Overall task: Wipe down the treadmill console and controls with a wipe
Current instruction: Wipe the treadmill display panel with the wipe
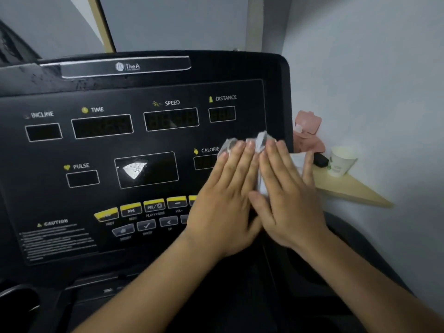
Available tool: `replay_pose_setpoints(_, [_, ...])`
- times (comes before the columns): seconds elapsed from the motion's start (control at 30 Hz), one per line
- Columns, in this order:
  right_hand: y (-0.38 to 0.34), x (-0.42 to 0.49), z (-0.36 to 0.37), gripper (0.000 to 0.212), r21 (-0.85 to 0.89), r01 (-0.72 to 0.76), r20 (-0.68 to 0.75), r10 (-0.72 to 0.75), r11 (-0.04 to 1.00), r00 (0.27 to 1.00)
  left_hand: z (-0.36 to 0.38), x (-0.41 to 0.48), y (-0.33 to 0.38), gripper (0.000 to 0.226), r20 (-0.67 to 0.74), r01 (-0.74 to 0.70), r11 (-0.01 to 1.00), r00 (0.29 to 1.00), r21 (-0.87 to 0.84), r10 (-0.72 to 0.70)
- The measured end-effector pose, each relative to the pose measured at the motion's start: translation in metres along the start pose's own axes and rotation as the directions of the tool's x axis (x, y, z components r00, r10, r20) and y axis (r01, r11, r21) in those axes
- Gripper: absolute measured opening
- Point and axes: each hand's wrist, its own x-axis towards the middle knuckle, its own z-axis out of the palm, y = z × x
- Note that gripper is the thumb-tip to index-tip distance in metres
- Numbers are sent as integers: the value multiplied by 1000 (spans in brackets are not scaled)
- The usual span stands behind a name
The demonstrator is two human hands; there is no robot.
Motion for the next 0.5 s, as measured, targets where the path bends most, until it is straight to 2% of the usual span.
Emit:
replay_pose_setpoints(0.1, [-11, 12, -3, 69, -46, -18, 1, 18, 999, 1000, -4, -1, -10, 80, -29, 39, 999, 999, -18, -40])
replay_pose_setpoints(0.27, [-37, -27, 14, 74, -56, 52, 76, -48, 997, 996, 8, -59, -25, 83, -7, 31, 999, 999, -25, -31])
replay_pose_setpoints(0.5, [-72, 31, -2, 76, -98, 21, 49, -16, 995, 999, -6, -48, -53, 82, -55, 107, 994, 993, -36, -109])
